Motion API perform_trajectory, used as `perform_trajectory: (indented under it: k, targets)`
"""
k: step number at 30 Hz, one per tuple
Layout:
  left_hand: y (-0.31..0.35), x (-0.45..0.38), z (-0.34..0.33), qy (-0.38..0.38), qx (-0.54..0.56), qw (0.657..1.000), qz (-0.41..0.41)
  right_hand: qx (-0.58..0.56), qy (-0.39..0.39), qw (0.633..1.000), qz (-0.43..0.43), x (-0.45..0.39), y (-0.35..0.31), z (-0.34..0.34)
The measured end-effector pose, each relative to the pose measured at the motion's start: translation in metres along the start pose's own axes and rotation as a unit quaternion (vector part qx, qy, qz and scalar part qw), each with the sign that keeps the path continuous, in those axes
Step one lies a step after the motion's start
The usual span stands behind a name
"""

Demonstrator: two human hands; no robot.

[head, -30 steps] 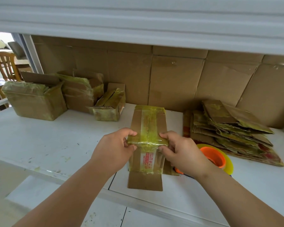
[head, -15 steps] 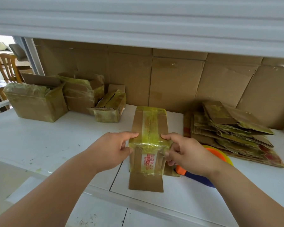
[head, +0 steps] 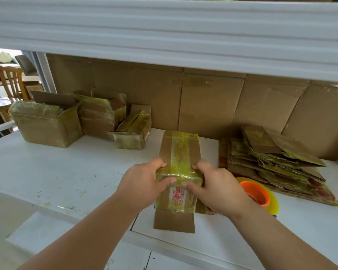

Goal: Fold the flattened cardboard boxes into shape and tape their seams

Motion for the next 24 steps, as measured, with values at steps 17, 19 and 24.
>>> perform_trajectory:
  k: [17, 19, 24]
  targets:
    - [-0.016, -0.002, -0.003, -0.062, 0.072, 0.995, 0.027, -0.047, 0.007, 0.998, 0.035, -0.002, 0.014, -0.012]
    - [-0.020, -0.001, -0.002, -0.093, 0.089, 0.991, 0.029, -0.078, -0.031, 0.996, 0.027, 0.000, 0.017, -0.010]
    - [-0.017, 0.003, -0.001, -0.087, 0.106, 0.991, 0.011, -0.058, -0.007, 0.998, 0.036, -0.001, 0.015, -0.011]
Point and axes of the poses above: each hand's wrist, its own x-axis away from the middle knuckle, its own z-axis out of the back of the hand, y = z × x, the point moved 3 cm from there along -x, towards the middle knuckle, and after that the axes turned 4 degrees about -z, right-handed, at the moved point
